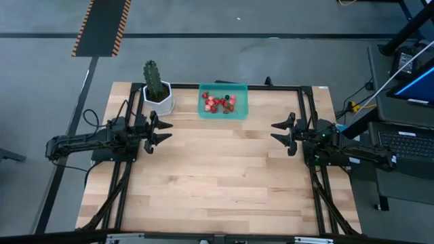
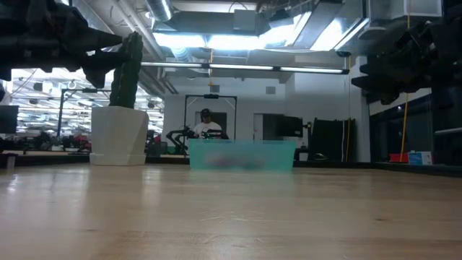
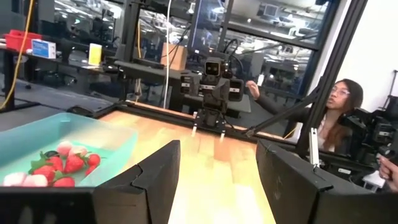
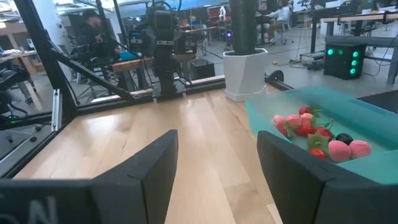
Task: Pick and placing Produce into tupperware
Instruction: Return to Home Position
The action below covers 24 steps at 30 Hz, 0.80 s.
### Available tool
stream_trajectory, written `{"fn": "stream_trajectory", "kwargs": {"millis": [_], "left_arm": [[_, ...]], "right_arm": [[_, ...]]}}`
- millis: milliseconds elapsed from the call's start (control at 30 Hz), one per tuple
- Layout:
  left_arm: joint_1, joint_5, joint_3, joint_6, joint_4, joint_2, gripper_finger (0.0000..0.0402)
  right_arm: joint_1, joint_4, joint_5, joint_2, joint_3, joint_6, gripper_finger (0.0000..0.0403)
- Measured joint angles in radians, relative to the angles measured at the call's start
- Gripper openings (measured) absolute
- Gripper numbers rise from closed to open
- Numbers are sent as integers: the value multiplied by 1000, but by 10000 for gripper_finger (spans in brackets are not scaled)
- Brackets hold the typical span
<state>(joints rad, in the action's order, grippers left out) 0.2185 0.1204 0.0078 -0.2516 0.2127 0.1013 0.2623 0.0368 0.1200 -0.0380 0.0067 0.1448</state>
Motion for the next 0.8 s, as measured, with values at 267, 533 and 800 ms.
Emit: {"fn": "stream_trajectory", "kwargs": {"millis": [267,533,800], "left_arm": [[-11,-15,0,-11,-78,1,204],[-11,-16,0,0,-106,2,204],[-11,-25,0,0,-106,2,204]], "right_arm": [[0,0,1,0,0,8,222],[0,0,2,-1,0,7,222],[0,0,2,-1,0,7,222]]}}
